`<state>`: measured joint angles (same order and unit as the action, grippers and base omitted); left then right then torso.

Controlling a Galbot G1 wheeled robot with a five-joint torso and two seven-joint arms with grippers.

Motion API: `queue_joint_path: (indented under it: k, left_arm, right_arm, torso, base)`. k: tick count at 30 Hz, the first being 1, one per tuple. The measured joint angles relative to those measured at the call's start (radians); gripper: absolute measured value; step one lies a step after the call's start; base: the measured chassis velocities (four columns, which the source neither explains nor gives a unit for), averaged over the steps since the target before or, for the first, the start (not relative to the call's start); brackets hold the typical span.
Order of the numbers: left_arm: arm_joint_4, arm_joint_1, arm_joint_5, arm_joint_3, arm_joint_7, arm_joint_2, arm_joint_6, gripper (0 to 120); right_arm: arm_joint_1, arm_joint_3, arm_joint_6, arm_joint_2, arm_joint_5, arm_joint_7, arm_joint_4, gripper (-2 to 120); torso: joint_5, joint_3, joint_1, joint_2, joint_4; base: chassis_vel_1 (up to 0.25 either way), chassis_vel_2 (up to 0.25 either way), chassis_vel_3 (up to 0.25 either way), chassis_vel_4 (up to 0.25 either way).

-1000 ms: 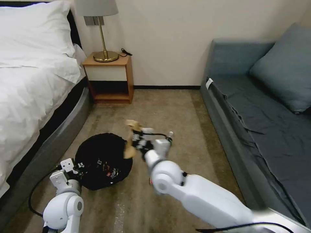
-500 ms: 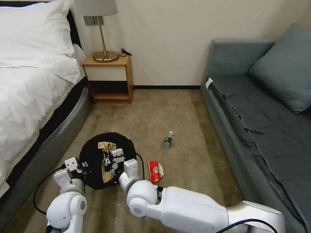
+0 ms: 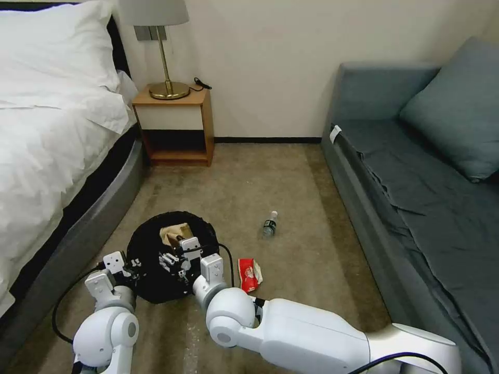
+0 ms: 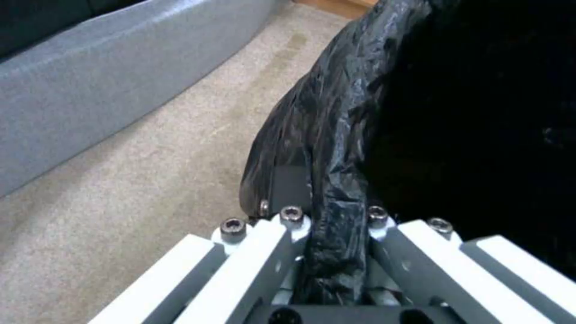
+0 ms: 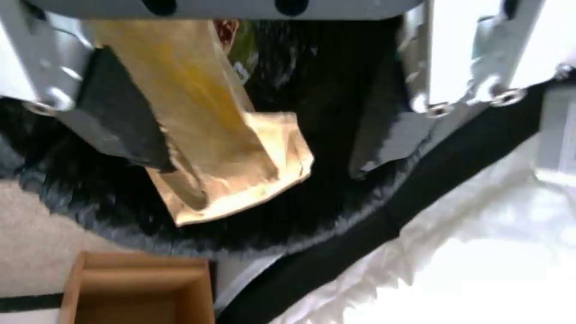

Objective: Pick up the trash bin, then pick up the garbage on the floor and place it into the trash bin.

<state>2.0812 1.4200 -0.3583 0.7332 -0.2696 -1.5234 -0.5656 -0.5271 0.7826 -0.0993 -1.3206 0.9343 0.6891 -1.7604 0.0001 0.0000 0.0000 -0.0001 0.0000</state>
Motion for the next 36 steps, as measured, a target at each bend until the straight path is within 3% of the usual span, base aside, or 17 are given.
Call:
queue_joint_path:
  k: [2, 7, 11, 16, 22, 31, 36]
  left_arm:
    - [0.002, 0.000, -0.001, 0.002, 0.000, 0.000, 0.000, 3]
    - [0.002, -0.003, -0.002, 0.004, 0.000, 0.000, -0.002, 3]
    - [0.003, -0.004, -0.003, 0.004, 0.000, -0.001, -0.003, 3]
    - [-0.001, -0.005, -0.003, 0.003, 0.002, -0.007, 0.001, 3]
    - [-0.007, -0.007, -0.003, 0.004, 0.005, -0.008, 0.005, 3]
    - [-0.013, -0.015, -0.014, 0.011, 0.006, 0.001, 0.006, 3]
    - [-0.011, -0.014, -0.024, 0.020, 0.006, 0.005, 0.006, 3]
  right_arm:
    - [0.001, 0.003, -0.013, 0.009, 0.002, 0.004, -0.017, 88]
    - [0.008, 0.039, -0.025, 0.029, 0.005, 0.007, -0.030, 99]
    - [0.054, 0.101, -0.055, 0.040, 0.034, 0.020, -0.040, 100]
    - [0.217, 0.240, -0.139, 0.037, 0.065, 0.052, -0.022, 100]
    - [0.281, 0.274, -0.206, 0.022, 0.069, 0.100, -0.014, 100]
    - [0.230, 0.129, -0.207, 0.087, -0.016, 0.119, -0.019, 100]
    - [0.116, -0.082, -0.160, 0.149, -0.038, 0.081, -0.080, 100]
  torso:
    - [0.0000, 0.000, 0.000, 0.000, 0.0001]
    - [0.0000, 0.000, 0.000, 0.000, -0.0001]
    - [0.0000, 0.000, 0.000, 0.000, 0.0000]
    - [-0.0001, 0.000, 0.000, 0.000, 0.0001]
    - [-0.0001, 0.000, 0.000, 0.000, 0.0002]
    - [0.0000, 0.000, 0.000, 0.000, 0.0000]
    - [0.0002, 0.000, 0.000, 0.000, 0.0002]
  base:
    - [0.000, 0.000, 0.000, 0.000]
    - [0.000, 0.000, 0.000, 0.000]
    - [0.000, 0.000, 0.000, 0.000]
    - [0.000, 0.000, 0.000, 0.000]
    - [0.000, 0.000, 0.000, 0.000]
    - [0.000, 0.000, 0.000, 0.000]
    - [0.000, 0.000, 0.000, 0.000]
